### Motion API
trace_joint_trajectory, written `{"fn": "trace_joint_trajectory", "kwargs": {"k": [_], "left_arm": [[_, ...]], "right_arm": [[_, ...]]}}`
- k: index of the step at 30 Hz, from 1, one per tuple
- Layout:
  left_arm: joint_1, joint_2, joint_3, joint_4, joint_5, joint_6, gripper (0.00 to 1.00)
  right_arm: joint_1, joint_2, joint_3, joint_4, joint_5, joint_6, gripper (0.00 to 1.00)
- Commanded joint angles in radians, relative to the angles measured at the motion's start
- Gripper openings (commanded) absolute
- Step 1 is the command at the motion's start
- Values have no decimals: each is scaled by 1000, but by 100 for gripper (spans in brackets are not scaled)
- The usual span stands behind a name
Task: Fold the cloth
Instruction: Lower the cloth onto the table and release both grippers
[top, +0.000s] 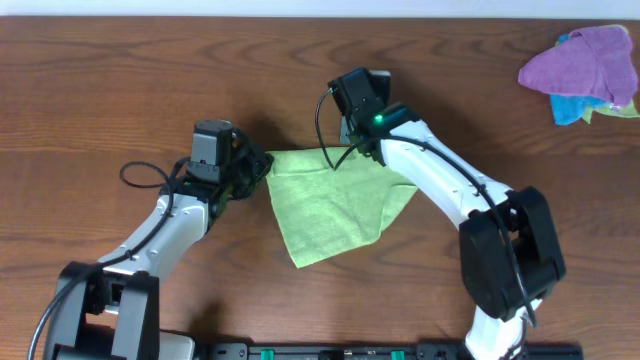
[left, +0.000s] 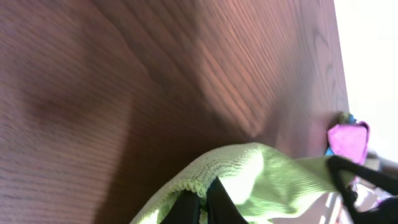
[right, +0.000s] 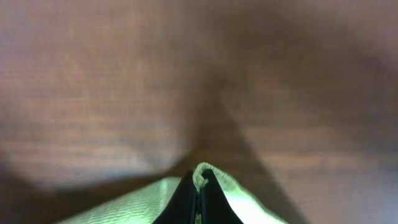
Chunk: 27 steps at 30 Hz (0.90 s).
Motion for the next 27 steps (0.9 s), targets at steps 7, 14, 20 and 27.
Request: {"fn": "trace_joint_trajectory", "kwargs": {"k": [7,14,20,27], "left_arm": [[5,2,13,24,-106,56,6],[5,2,13,71,-156,56,67],[42,-8,17,95,-125,68,95],[108,-121,18,-105,47,116,95]], "right_arm": [[-48,11,-3,156,43,-69,36],[-48,11,-3,266,45,-97,87],[-48,-50,-2,105,39,-71,99],[-74,-235,0,-370,-85,131,99]]}}
